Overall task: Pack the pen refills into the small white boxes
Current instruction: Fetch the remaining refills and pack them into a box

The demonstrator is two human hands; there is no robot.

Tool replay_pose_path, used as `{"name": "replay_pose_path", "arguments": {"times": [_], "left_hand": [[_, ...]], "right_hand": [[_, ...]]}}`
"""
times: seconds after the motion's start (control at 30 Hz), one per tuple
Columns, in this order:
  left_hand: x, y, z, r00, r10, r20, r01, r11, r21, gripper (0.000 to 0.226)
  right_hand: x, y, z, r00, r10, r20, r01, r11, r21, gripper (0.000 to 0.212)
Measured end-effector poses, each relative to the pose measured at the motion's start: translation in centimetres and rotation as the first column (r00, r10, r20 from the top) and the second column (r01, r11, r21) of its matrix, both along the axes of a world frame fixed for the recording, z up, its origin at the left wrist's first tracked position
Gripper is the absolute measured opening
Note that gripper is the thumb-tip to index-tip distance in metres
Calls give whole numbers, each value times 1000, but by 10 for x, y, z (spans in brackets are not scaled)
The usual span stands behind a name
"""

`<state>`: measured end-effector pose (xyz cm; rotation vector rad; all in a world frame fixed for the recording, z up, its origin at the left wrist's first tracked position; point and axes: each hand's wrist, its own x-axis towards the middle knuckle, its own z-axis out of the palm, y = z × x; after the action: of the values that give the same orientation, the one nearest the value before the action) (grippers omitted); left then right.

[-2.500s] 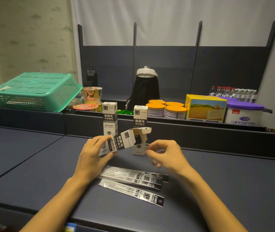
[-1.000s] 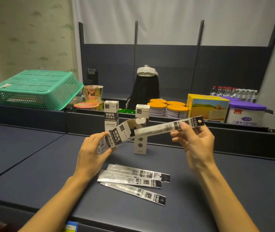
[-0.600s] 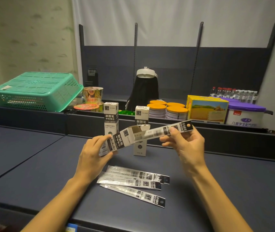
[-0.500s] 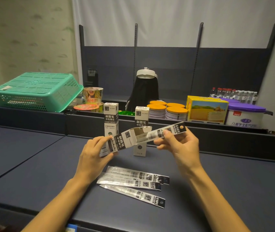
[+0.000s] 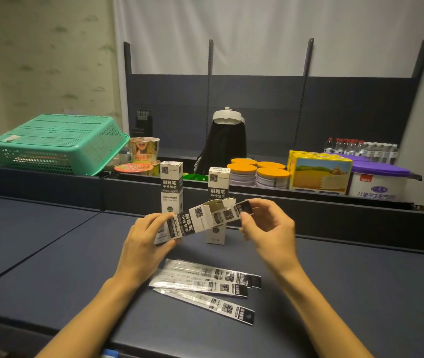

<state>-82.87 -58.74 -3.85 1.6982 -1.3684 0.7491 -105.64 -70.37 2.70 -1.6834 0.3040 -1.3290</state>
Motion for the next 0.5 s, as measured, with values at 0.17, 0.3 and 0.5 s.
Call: {"name": "replay_pose_path", "arguments": {"times": [0.17,0.3,0.5], "left_hand": [[-1,0,0,1000,0,13,0,1000,3,69],[-1,1,-1,1000,-4,10,3,1000,6,68],[-1,-1,-1,1000,-9,22,9,1000,5,70]], "right_hand": [[7,4,-10,991,-31,-134,11,989,-147,19],[8,6,-11,989,-74,-126,47,978,-202,21],[8,4,-12,991,-86,-104,66,980,-187,17]]}}
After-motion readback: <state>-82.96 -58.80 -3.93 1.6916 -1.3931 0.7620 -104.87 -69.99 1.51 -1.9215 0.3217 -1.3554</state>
